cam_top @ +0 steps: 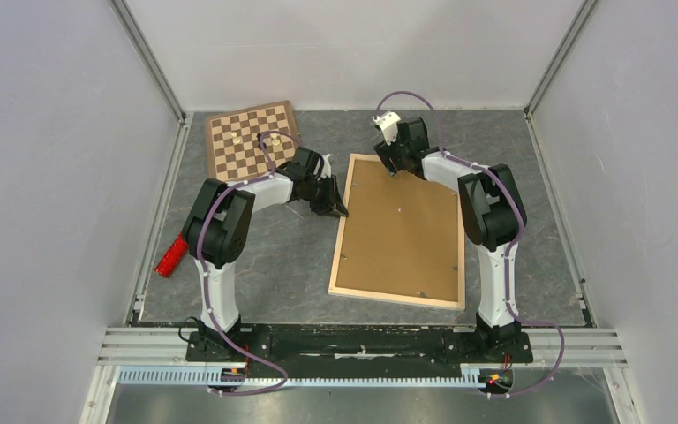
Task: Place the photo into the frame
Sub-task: Install the photo frame at the center of the board.
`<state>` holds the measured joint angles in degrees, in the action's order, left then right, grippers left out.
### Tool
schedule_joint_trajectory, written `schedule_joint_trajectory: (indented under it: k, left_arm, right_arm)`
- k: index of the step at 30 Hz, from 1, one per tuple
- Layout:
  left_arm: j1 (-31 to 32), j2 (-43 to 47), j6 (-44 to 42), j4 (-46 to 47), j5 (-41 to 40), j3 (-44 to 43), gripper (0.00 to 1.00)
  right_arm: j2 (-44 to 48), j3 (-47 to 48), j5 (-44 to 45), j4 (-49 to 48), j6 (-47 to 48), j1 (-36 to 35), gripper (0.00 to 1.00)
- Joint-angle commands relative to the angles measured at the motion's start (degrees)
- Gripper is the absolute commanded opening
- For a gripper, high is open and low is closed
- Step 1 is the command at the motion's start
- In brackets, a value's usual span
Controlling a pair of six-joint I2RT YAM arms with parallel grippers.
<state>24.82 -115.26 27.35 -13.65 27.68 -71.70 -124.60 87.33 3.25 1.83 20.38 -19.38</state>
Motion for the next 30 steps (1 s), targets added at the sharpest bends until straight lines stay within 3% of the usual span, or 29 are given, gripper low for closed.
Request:
schedule_joint_trajectory:
  k: [1, 30]
  left_arm:
    - [0.0, -4.5, -3.4, -5.6, -4.1, 1.5, 0.02]
    - [0.1, -5.0, -4.0, -6.4, -3.9, 0.9, 0.02]
  right_arm:
    - [-1.8, 2.4, 1.2, -2.0, 0.4, -0.3, 0.70]
    - [-2.9, 4.5, 2.5, 0.1, 0.6, -1.2, 0.70]
